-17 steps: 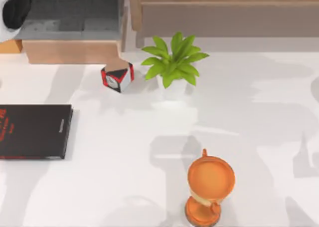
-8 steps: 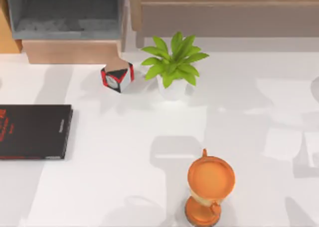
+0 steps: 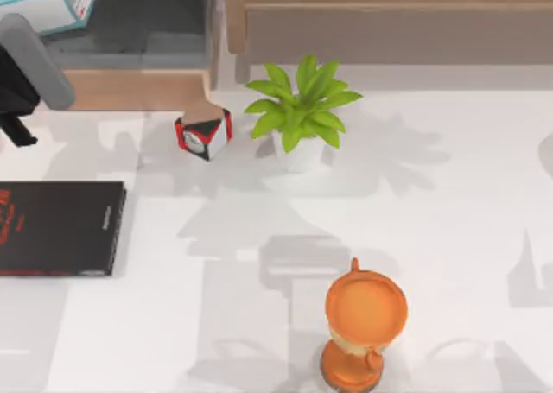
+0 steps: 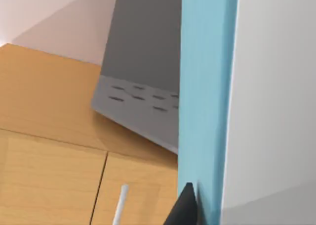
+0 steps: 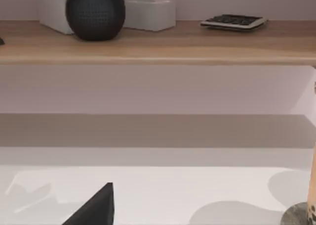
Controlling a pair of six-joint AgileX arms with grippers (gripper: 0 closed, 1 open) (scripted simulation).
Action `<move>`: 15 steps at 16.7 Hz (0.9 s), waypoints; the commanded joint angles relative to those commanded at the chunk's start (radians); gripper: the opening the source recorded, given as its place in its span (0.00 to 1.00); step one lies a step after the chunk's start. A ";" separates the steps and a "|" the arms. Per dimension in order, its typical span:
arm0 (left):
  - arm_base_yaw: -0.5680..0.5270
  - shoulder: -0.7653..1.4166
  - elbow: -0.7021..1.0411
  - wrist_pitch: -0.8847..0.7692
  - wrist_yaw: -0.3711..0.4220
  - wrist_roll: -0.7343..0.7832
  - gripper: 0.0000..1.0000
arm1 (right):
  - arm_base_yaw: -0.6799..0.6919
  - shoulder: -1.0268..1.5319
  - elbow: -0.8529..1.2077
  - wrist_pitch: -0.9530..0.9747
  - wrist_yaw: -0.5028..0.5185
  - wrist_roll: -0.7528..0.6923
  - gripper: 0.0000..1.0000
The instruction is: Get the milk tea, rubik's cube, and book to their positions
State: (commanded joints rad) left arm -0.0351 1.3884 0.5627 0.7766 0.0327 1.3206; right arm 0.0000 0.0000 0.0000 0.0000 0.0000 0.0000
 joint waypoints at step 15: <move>0.069 0.067 -0.455 0.050 0.031 0.293 0.00 | 0.000 0.000 0.000 0.000 0.000 0.000 1.00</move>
State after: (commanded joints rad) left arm 0.0339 1.4557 0.1073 0.8270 0.0642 1.6136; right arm 0.0000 0.0000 0.0000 0.0000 0.0000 0.0000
